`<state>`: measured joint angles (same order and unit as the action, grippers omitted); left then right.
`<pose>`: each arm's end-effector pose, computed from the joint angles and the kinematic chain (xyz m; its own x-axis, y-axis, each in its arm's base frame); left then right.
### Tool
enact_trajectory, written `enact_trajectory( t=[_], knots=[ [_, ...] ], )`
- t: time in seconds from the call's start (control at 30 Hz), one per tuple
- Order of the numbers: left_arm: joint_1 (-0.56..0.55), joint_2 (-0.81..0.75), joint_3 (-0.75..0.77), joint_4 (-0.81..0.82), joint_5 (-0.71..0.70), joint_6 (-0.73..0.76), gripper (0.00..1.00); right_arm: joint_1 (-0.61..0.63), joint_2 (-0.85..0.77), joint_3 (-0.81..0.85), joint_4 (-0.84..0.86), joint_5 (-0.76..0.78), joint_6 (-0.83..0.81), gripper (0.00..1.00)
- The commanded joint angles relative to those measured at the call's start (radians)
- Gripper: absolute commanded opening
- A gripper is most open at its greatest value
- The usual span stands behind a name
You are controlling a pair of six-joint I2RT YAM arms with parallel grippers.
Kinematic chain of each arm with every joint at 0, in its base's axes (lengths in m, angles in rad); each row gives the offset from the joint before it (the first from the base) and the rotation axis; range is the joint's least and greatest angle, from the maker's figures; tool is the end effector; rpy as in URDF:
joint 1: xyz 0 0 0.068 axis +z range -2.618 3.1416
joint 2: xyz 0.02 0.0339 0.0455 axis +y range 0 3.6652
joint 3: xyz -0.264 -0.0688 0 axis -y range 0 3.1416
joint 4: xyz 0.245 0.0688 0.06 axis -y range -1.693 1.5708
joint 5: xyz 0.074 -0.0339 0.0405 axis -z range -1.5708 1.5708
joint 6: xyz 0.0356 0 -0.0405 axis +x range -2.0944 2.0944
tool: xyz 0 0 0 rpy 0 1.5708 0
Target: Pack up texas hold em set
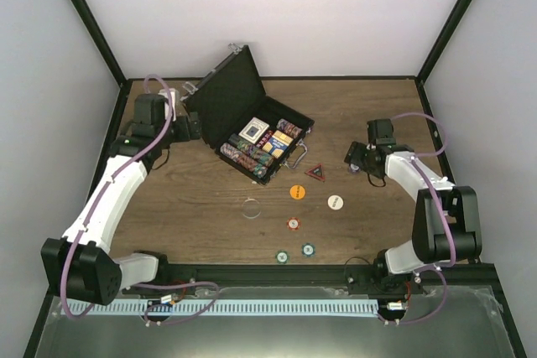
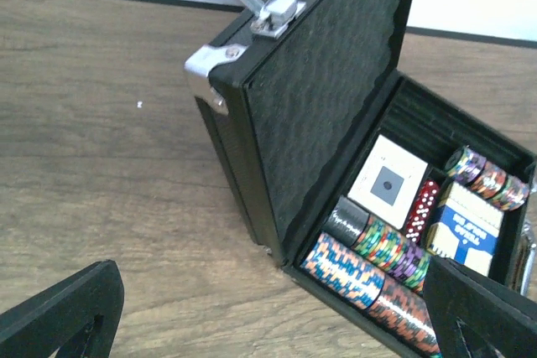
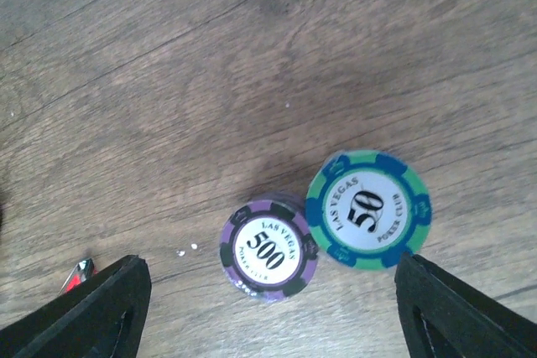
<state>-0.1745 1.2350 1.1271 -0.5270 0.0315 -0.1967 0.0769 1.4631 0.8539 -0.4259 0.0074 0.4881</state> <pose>0.2670 -0.0482 0.3310 -0.6116 -0.0905 -0.7860 0.0805 0.9812 -0.1757 0.2820 0.0215 0.1907 -0.7915 0.4093 -0.4538 0.3375 0.9118 0.2337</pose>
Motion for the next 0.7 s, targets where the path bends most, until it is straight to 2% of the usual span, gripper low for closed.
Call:
enact_trajectory(
  t=[0.0,0.47,0.67],
  knots=[
    [0.005,-0.011,-0.048,0.045,-0.035,0.027,1.0,0.042,-0.026,-0.001,-0.038,-0.031,0.077,0.82],
    [0.004,-0.018,-0.137,0.124,-0.051,0.028,1.0,0.093,0.065,-0.033,0.026,0.061,0.198,0.78],
    [0.008,-0.015,-0.155,0.146,-0.053,0.024,1.0,0.099,0.124,-0.018,0.054,0.055,0.203,0.73]
  ],
)
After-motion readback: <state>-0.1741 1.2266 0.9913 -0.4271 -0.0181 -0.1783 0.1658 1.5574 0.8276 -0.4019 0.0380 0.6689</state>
